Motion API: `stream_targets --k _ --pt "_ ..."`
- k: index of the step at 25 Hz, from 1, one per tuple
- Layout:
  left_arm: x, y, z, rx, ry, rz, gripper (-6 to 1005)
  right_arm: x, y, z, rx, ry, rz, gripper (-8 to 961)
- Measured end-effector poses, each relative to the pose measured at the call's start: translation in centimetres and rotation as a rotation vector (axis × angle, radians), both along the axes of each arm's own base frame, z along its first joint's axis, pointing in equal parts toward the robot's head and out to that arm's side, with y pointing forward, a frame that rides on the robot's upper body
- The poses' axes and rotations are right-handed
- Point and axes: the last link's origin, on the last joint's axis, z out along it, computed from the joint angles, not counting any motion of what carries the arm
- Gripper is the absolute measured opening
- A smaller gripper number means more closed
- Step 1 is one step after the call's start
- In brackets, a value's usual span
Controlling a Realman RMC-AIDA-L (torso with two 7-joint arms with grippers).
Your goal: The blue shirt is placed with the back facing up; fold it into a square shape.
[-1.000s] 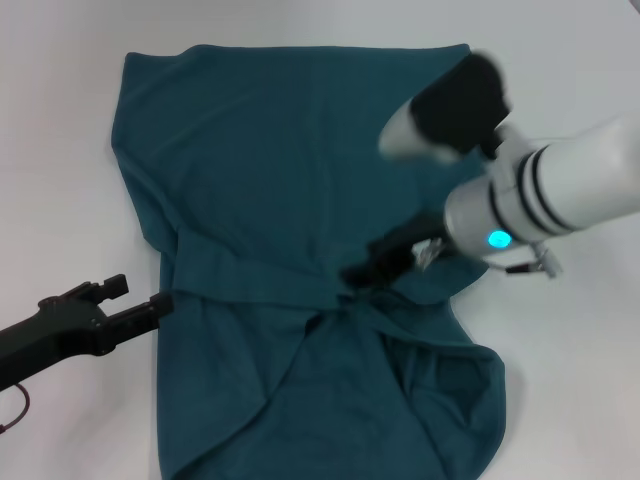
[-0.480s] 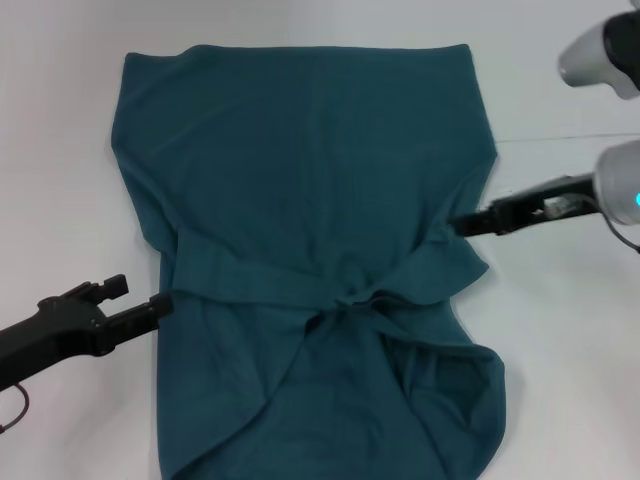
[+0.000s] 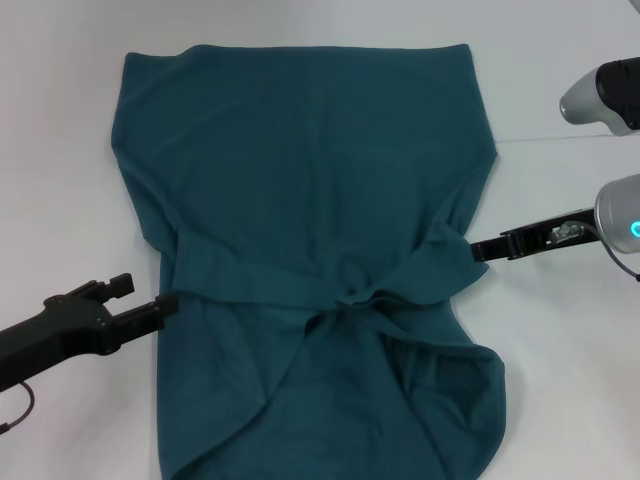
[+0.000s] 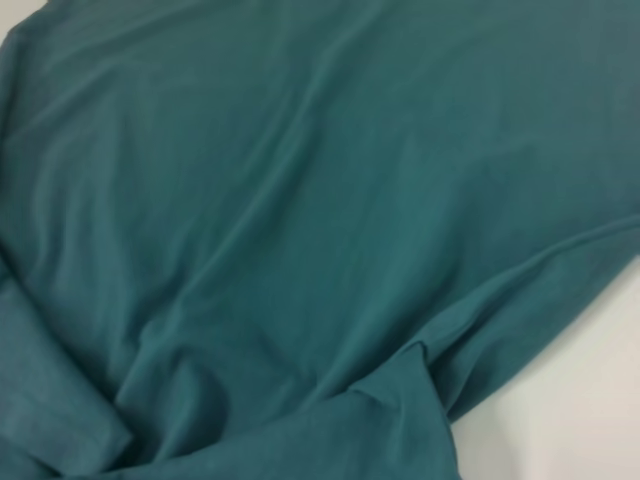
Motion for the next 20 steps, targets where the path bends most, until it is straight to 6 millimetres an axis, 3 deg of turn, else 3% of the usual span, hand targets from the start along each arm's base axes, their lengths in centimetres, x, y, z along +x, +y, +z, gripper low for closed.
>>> stream_targets --k 11,20 --pt "-0.1 -0.2 -0.1 -0.002 0.0 0.002 875 1.1 0.7 -1.0 0.019 0.059 -0.028 640" --pt "-0.2 -0.2 0.0 0.0 0.001 0.003 874 2.2 0.6 -0.4 0.04 0.135 -0.05 641"
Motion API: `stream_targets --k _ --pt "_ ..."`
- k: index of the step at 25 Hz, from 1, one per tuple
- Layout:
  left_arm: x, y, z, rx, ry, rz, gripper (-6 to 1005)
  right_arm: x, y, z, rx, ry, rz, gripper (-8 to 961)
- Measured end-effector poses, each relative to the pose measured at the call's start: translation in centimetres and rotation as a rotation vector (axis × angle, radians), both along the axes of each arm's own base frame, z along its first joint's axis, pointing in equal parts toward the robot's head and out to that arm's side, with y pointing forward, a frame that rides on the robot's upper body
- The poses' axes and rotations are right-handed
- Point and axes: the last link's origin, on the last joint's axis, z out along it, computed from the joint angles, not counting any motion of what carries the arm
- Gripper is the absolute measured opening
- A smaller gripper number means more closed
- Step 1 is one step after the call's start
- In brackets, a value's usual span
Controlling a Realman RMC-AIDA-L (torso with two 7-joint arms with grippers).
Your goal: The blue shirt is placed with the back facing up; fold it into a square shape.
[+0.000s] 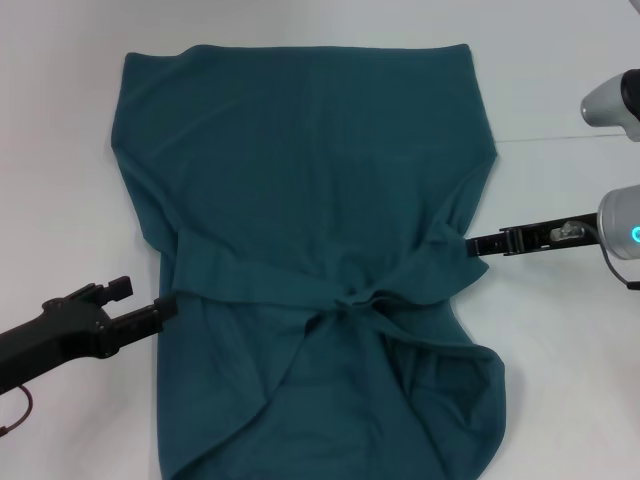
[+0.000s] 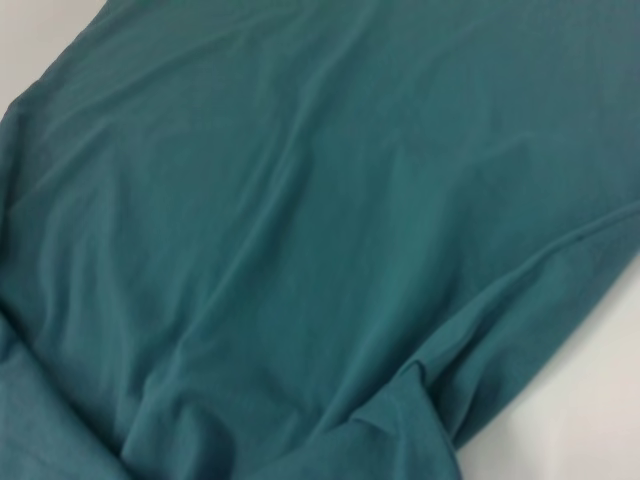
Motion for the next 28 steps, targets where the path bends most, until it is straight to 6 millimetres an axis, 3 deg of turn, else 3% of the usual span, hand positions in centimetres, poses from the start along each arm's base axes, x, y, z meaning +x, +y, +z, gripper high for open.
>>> stream_targets --k 15,28 --pt "0.0 0.0 0.0 0.0 0.0 0.001 876 2.8 -0.4 0.1 -0.013 0.07 -0.028 640" --pt "-0.1 -0.2 -0.1 -0.002 -0.002 0.004 876 2.5 -0.2 -1.1 -0.039 0.084 -0.016 639"
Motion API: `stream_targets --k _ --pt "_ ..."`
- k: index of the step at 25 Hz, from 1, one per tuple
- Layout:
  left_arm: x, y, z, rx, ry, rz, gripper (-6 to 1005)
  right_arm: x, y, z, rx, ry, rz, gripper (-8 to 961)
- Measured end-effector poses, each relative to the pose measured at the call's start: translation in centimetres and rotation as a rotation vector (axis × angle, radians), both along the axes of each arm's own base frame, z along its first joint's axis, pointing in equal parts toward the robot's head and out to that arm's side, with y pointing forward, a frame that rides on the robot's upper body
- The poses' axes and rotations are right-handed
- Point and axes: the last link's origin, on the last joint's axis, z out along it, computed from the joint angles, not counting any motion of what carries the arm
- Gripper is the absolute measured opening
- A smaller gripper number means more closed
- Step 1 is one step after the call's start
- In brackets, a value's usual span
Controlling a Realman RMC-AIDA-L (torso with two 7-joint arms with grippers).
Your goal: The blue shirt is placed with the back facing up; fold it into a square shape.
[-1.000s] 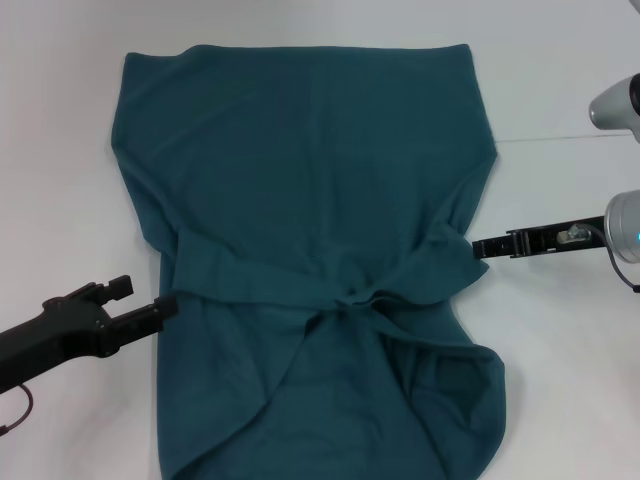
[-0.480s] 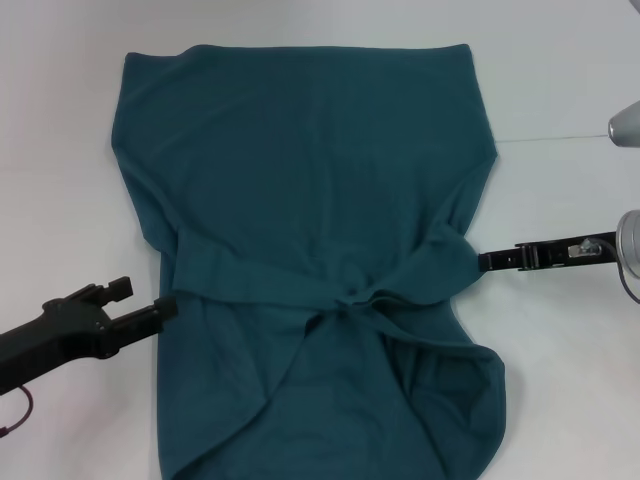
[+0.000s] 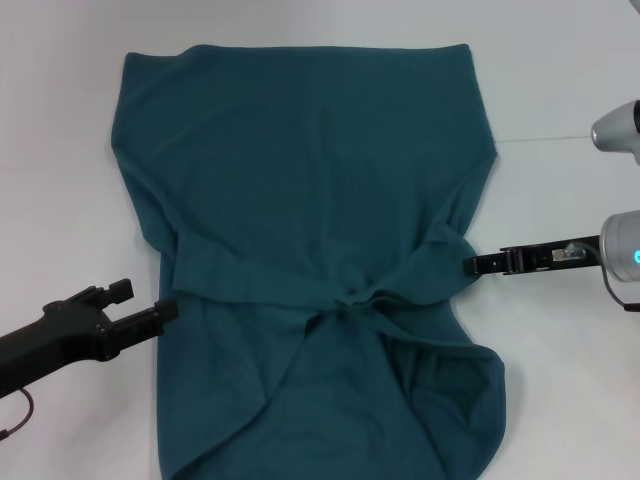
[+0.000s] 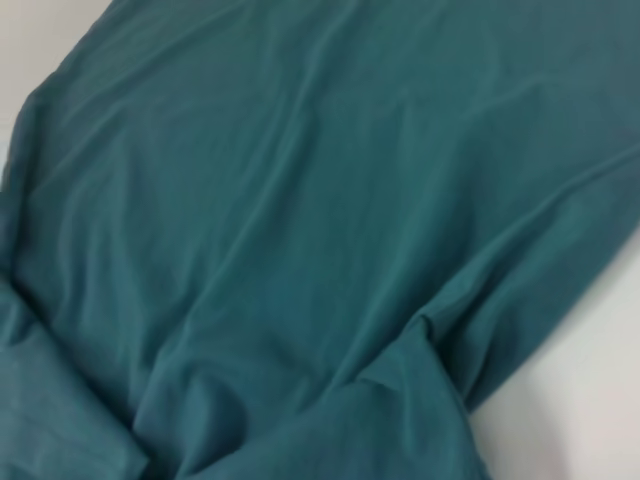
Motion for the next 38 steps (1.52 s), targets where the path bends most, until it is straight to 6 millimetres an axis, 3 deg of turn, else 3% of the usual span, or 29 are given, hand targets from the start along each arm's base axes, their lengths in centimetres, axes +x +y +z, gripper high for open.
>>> stream_targets --k 19,24,35,38 --pt "-0.1 -0.1 0.1 0.003 0.0 0.004 876 -0.6 0.7 -1.1 -0.006 0.003 0.016 636" --pt "-0.1 -0.1 0.1 0.002 0.001 0.003 876 -0.7 0.6 -1.4 -0.02 -0.009 0.038 574" --pt "-0.2 -0.1 0.2 0.004 0.003 0.005 875 -1.2 0.7 -1.8 -0.036 -0.031 0.089 158" --pt "-0.3 -0.1 0.2 0.004 0.004 0.005 875 -1.6 0.9 -1.9 -0.035 -0.031 0.102 123"
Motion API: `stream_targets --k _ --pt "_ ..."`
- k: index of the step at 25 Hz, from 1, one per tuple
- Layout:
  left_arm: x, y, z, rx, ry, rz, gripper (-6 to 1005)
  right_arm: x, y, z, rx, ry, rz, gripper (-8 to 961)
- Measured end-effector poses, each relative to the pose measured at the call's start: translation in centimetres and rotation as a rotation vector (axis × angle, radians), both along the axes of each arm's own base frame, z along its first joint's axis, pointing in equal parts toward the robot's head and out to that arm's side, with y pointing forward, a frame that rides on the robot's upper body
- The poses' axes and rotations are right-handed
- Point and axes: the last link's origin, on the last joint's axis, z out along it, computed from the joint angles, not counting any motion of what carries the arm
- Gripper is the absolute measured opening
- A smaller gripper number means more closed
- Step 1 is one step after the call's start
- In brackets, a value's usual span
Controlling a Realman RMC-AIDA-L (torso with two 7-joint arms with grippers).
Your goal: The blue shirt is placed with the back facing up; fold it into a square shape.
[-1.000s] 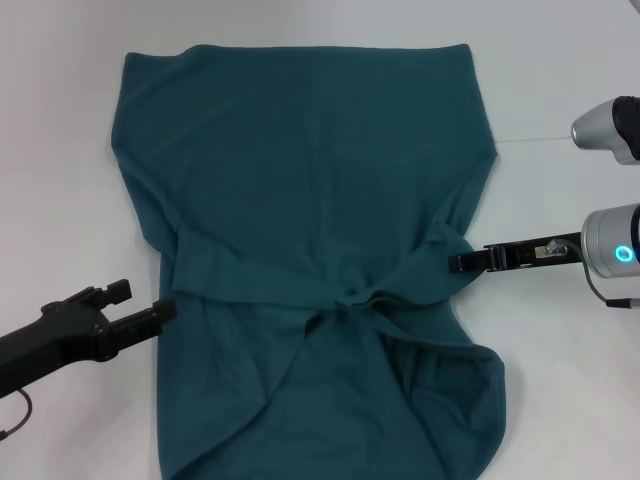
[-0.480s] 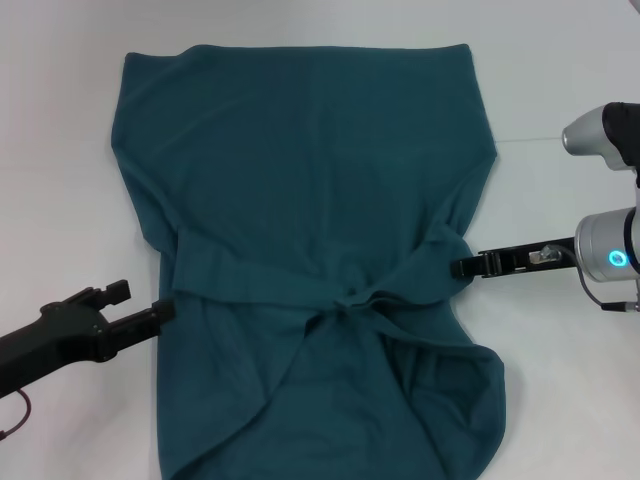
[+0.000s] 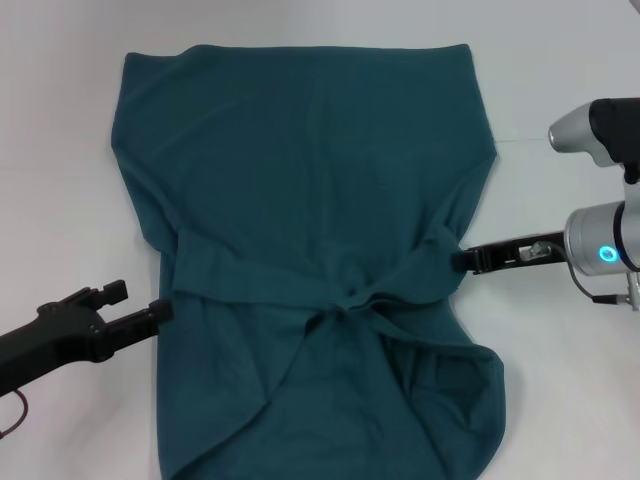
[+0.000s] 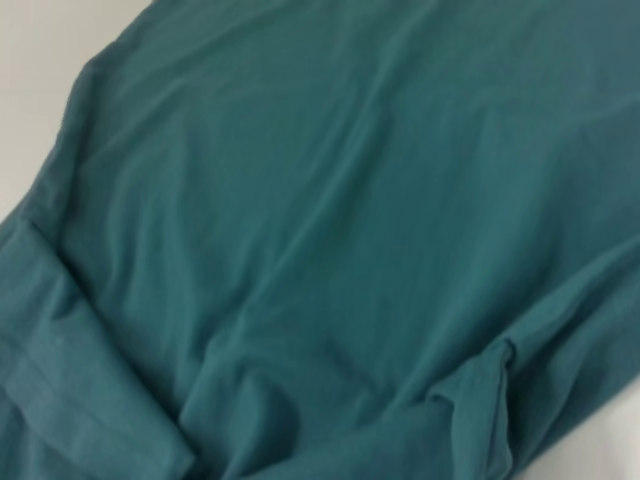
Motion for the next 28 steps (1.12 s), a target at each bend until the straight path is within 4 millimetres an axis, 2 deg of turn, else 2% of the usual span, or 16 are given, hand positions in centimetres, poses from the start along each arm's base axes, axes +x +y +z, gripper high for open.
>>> stream_targets --k 8,16,21,28 --pt "0.0 0.0 0.1 0.002 -0.002 0.001 876 -2.8 1.6 -0.4 0.005 0.005 0.074 31" --pt "-0.3 -0.3 0.1 0.001 -0.004 0.009 876 -5.5 2.9 -2.3 -0.026 0.0 0.136 52" --pt "-0.4 -0.5 0.1 0.002 -0.006 0.014 876 -5.8 3.3 -3.4 -0.028 -0.033 0.142 66" --pt "-0.6 -0.7 0.1 0.002 -0.008 0.018 876 -5.4 3.3 -3.4 -0.014 -0.031 0.127 84"
